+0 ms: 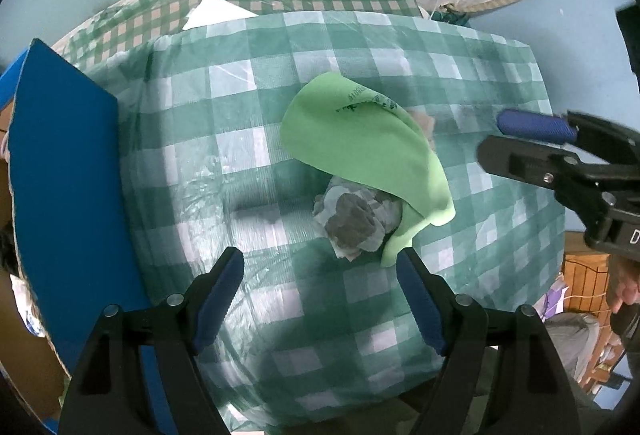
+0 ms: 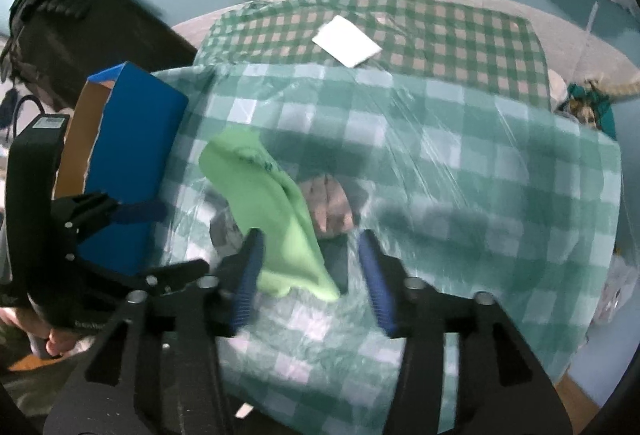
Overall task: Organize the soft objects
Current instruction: 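Grasp the grey camouflage bundle with the left tool while the right tool holds the green cloth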
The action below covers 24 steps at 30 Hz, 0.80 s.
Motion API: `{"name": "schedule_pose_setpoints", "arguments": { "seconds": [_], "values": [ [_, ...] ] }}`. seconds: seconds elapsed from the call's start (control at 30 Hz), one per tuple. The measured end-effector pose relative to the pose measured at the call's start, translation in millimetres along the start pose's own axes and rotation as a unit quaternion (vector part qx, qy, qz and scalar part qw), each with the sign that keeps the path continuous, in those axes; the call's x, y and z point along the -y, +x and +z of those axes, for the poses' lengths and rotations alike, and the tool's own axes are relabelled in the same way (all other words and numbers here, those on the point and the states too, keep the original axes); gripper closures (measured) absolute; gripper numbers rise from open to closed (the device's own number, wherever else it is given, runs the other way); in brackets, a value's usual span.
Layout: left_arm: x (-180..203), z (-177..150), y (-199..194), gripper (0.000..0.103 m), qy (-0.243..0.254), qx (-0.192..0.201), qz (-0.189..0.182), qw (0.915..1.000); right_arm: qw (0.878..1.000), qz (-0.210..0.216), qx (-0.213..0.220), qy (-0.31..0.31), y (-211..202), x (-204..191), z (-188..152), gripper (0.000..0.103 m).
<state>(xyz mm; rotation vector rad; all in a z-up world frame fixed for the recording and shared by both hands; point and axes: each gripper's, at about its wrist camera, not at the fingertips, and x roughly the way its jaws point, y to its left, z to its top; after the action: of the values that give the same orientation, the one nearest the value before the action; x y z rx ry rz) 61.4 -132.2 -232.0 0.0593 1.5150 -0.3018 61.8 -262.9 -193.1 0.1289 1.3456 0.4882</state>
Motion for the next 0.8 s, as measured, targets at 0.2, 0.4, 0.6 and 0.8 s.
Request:
{"name": "schedule_pose_setpoints", "arguments": {
  "seconds": [0.2, 0.4, 0.6, 0.8],
  "values": [
    [-6.9, 4.9, 4.8, 0.023, -0.013, -0.001, -0.008, 0.9999, 0.999, 0.007, -0.016, -0.050, 21.1, -14.3, 22.0, 0.043],
    [-13.5, 7.4, 8.3, 0.023, -0.021, -0.001, -0.016, 0.9997, 0.995, 0.014, -0.043, -0.089, 46.2, -27.0, 38.0, 0.043],
    [-20.0, 8.4, 12.3, 0.023, -0.029, -0.010, -0.017, 0.9994, 0.992, 0.028, -0.058, -0.104, 66.2, -36.0, 45.8, 0.043],
    [-22.4, 11.1, 12.5, 0.023, -0.031, -0.013, -0.020, 0.9992, 0.988, 0.025, -0.073, -0.132, 78.9, -46.5, 42.4, 0.080]
  ]
}}
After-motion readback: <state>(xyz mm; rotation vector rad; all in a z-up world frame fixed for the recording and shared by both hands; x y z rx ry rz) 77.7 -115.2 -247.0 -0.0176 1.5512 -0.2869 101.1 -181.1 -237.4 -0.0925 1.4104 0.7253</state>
